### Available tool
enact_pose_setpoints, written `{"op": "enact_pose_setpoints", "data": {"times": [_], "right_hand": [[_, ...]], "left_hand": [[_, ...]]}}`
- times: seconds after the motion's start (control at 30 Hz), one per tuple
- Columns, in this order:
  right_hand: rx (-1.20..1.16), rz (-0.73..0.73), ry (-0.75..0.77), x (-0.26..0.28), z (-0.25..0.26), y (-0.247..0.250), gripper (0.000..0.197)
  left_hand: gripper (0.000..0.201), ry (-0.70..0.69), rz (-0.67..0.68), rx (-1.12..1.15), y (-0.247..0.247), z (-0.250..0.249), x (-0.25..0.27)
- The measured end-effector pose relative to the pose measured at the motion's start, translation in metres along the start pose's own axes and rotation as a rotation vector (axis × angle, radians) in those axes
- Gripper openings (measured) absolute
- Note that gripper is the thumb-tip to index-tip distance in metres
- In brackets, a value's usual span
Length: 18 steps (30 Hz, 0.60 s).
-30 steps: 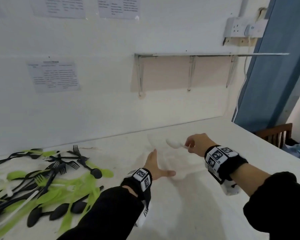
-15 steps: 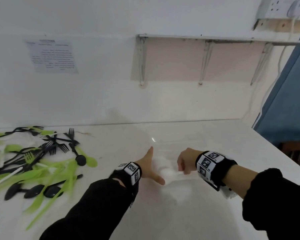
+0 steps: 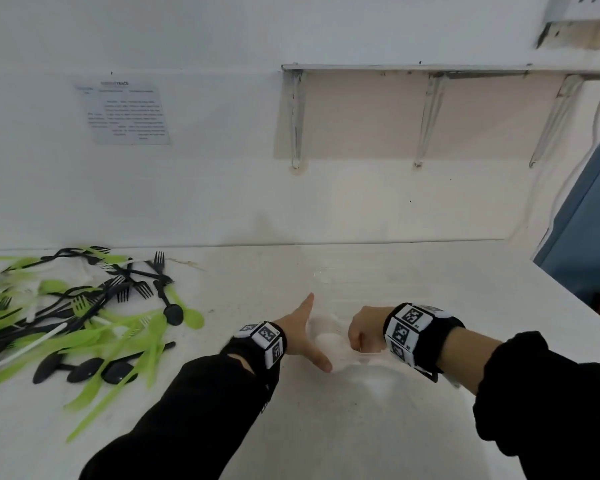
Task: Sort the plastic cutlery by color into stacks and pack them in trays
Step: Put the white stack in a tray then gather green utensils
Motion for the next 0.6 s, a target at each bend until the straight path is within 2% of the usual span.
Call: {"op": "enact_pose_setpoints", "data": {"times": [0.23, 0.47, 0.6], "right_hand": [[-0.105, -0.135, 0.082, -0.0005, 0.0055, -0.0023, 0.027], [-0.112, -0.118, 0.092, -0.0044, 0.0070, -0.0029, 0.019], [-0.036, -0.064, 0.099, -0.0047, 0.0104, -0.0006, 0.018]], "left_hand": [[0.138, 0.004, 0.001, 0.012, -0.0009, 0.0004, 0.0000], [0.141, 0.006, 0.011, 0.027, -0.0014, 0.0033, -0.0023], [0.142, 0.014, 0.007, 0.034, -0.0019, 0.0056, -0.0016]]}}
Point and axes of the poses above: each hand's wrist, its own x-axis away from the middle knuckle, its own y-axis out of the back of the hand, z = x × y, the point moved 3 cm from there along -x, towards the middle knuckle, and after that the axes turned 2 degrees about y, right-handed, at the moved point
